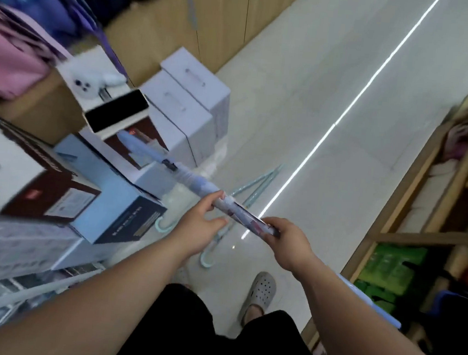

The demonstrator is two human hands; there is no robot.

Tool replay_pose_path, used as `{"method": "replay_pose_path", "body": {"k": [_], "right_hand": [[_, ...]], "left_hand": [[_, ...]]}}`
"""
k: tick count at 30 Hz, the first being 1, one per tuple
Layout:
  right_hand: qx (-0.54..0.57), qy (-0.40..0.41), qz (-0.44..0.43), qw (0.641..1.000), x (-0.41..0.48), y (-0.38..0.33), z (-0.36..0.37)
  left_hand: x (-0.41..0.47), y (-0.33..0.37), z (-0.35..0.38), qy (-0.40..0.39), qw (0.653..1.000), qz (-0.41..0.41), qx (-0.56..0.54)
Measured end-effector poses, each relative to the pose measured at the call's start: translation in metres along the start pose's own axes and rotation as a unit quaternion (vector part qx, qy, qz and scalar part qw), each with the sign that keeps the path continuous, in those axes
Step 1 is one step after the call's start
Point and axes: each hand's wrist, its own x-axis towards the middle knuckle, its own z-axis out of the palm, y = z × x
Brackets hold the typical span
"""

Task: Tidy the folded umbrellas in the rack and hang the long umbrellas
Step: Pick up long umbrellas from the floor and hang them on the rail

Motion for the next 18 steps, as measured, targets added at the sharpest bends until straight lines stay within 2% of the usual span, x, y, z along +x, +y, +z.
{"method": "replay_pose_path", "body": {"k": [6, 12, 15, 18], "right_hand": [[0.088, 0.062, -0.065, 0.992, -0.038, -0.111, -0.028], [0.198, 0.078, -0.133, 0.968, -0.062, -0.199, -0.034], [0.238, 0.073, -0.174, 0.953, -0.072, -0.23, -0.04], [0.25, 0.067, -0.219, 0.941, -0.082, -0.258, -0.05]], "left_hand": [[-0.056, 0.073, -0.087, 0.027, 0.992, 0.126, -0.016], [-0.1, 0.104, -0.145, 0.074, 0.963, 0.246, -0.078], [-0.112, 0.11, -0.15, 0.118, 0.952, 0.266, -0.098], [-0.12, 0.113, -0.149, 0.127, 0.954, 0.245, -0.115]]}}
